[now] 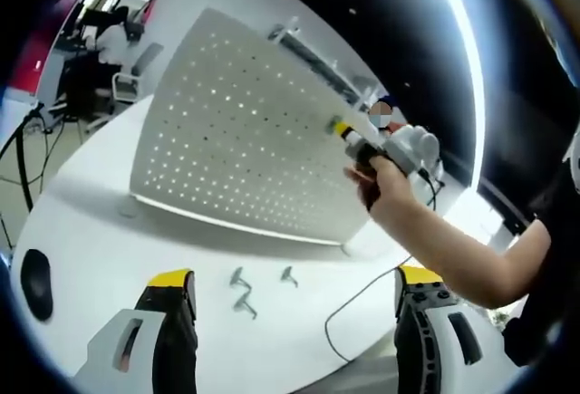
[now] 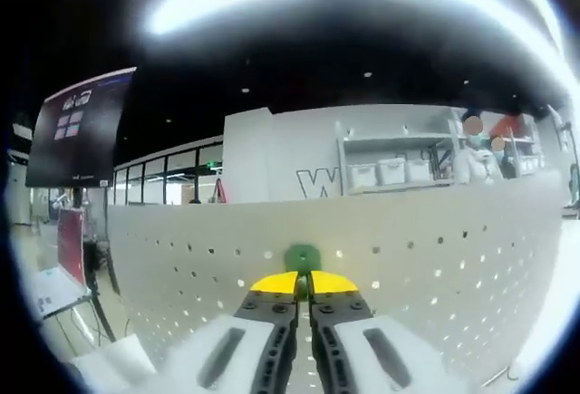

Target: Insert the hook assembly into the mounting plate slot until the hook locks in place.

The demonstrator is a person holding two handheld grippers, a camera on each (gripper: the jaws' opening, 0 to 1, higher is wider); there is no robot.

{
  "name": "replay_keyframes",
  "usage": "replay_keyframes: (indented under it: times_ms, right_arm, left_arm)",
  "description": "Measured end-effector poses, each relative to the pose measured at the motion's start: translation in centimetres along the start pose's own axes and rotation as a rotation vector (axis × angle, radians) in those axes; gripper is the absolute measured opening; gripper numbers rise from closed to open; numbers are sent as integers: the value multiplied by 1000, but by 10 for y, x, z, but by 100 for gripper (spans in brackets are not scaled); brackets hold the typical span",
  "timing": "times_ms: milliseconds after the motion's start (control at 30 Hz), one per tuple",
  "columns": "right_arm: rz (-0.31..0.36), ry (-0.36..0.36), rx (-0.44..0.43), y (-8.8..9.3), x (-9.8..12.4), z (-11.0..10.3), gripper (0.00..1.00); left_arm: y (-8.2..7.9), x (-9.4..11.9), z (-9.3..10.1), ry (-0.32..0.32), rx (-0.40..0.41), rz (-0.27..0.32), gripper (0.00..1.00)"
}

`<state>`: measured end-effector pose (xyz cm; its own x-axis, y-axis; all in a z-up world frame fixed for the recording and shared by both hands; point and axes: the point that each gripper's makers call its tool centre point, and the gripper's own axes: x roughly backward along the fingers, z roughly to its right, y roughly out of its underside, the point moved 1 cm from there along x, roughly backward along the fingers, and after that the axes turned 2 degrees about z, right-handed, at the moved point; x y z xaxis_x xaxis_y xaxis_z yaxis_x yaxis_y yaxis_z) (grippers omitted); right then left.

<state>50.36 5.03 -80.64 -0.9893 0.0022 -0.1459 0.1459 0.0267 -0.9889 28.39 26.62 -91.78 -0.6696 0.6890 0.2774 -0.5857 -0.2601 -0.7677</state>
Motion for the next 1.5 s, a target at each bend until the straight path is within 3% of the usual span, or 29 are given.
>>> replay_keyframes:
  times_ms: [200, 500, 700, 800, 933, 1100, 1333, 1500]
  right_arm:
    - [-25, 12, 61, 0, 3, -2, 1]
    - [-54, -14, 46, 2, 3, -4, 6]
    - [-15, -26, 53, -15, 3, -5, 11]
    - [64, -48, 81, -38, 8, -6, 14]
    - [74, -88, 170, -47, 15, -3, 16]
    - [-27, -193, 234, -18, 34, 0, 19]
    - [-185, -198, 254, 36, 79, 35, 21]
    - [-288, -215, 268, 72, 112, 49, 22]
  left_arm:
    - [-1, 0, 1, 2, 0, 6, 92]
    - [2, 5, -1, -8, -3, 7, 92]
    - [4, 9, -1, -18, -17, 9, 92]
    - [7, 12, -4, -35, -47, 7, 93]
    - [15, 13, -7, -46, -54, -10, 93]
    - [23, 12, -7, -46, -39, -18, 92]
    - [28, 12, -9, -48, -35, -31, 92]
    - [31, 12, -9, -53, -45, -43, 92]
